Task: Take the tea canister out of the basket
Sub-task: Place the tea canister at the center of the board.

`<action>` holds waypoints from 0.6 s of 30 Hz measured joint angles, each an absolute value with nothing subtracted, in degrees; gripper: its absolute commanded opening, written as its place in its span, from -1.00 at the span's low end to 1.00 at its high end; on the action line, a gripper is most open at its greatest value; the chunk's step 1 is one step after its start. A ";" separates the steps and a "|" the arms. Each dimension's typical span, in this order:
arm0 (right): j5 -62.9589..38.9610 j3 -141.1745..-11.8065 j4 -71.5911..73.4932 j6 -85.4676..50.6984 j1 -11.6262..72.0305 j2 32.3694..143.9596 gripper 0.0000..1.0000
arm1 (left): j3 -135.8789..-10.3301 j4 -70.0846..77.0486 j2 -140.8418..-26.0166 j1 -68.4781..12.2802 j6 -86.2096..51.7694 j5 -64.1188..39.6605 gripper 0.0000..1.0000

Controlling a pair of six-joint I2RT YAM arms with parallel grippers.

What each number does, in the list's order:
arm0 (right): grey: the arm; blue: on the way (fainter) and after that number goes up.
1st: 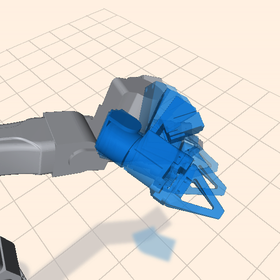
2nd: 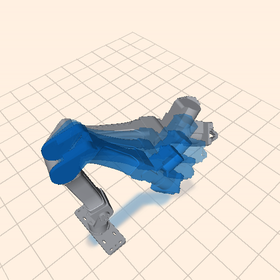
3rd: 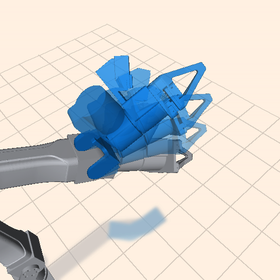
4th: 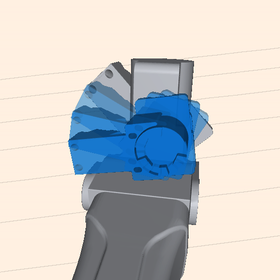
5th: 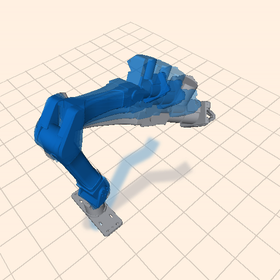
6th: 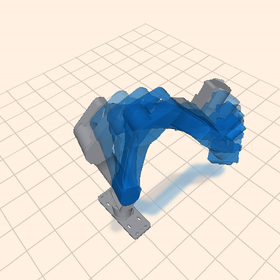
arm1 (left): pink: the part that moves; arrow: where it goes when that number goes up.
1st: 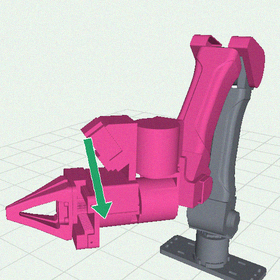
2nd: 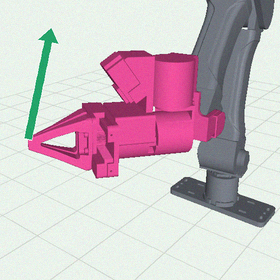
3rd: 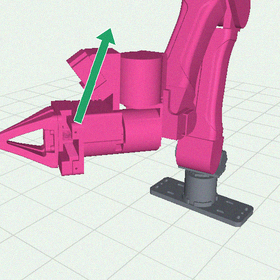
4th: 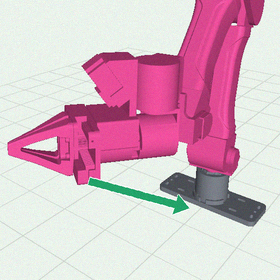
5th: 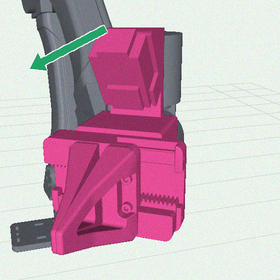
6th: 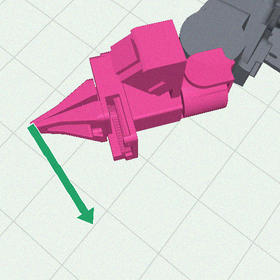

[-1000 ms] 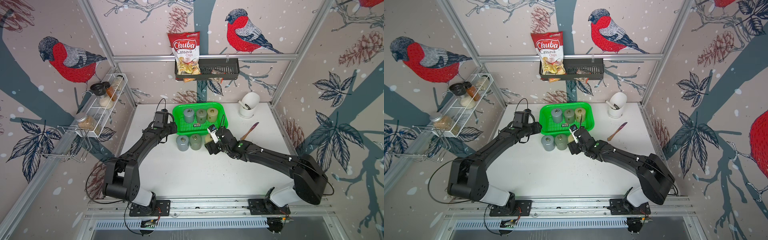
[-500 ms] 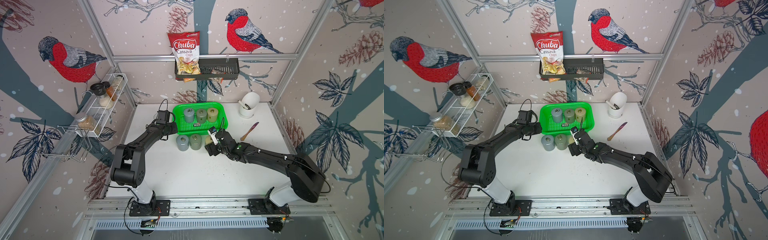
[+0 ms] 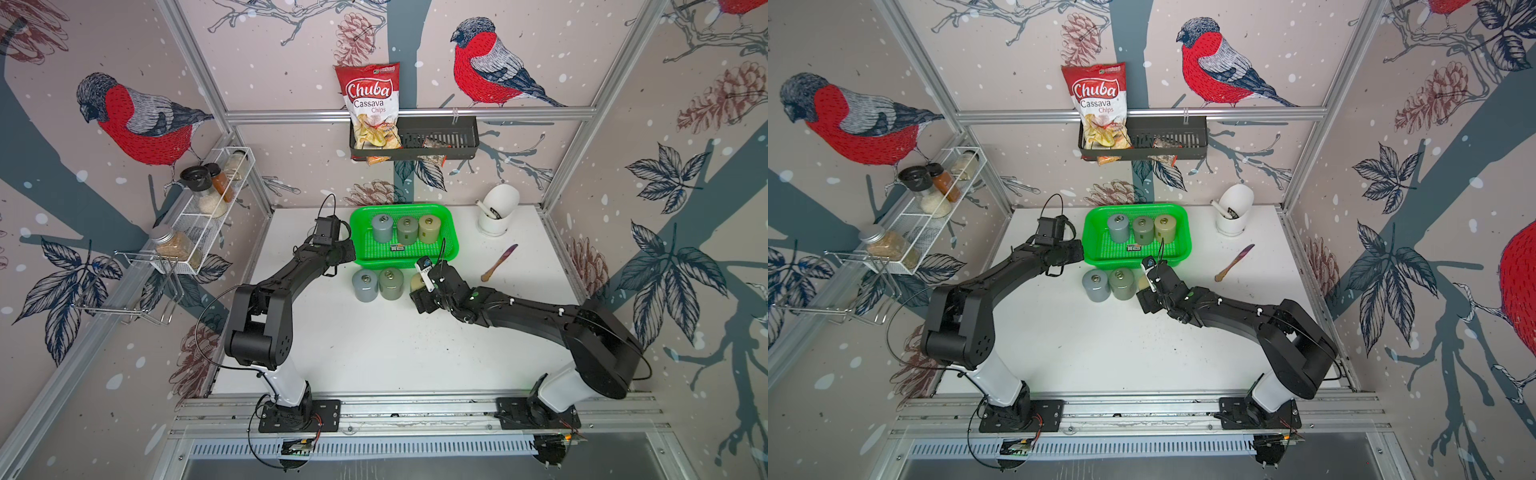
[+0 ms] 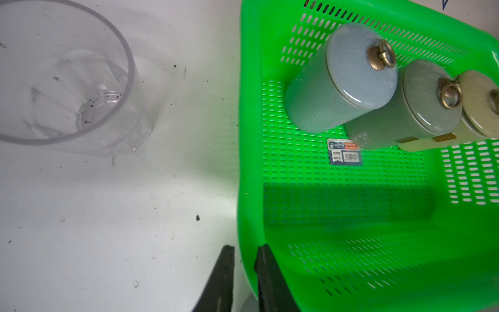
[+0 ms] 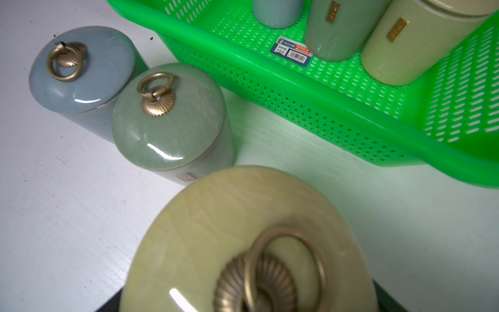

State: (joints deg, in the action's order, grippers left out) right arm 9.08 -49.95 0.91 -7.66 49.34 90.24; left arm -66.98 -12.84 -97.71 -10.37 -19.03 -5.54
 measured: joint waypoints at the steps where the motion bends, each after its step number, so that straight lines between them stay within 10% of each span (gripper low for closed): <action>1: 9.34 -49.82 1.52 -7.66 49.32 90.67 -1.00 | -66.83 -12.88 -97.51 -10.37 -19.03 -5.45 0.14; 18: 11.97 -48.97 9.78 -9.13 47.77 95.92 -1.00 | -58.63 -9.23 -78.67 -10.50 -18.06 -9.21 0.58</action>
State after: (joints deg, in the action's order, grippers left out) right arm 11.97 -48.97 9.78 -9.13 47.77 95.92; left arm -58.63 -9.23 -78.67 -10.50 -18.06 -9.21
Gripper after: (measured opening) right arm 0.867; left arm 0.781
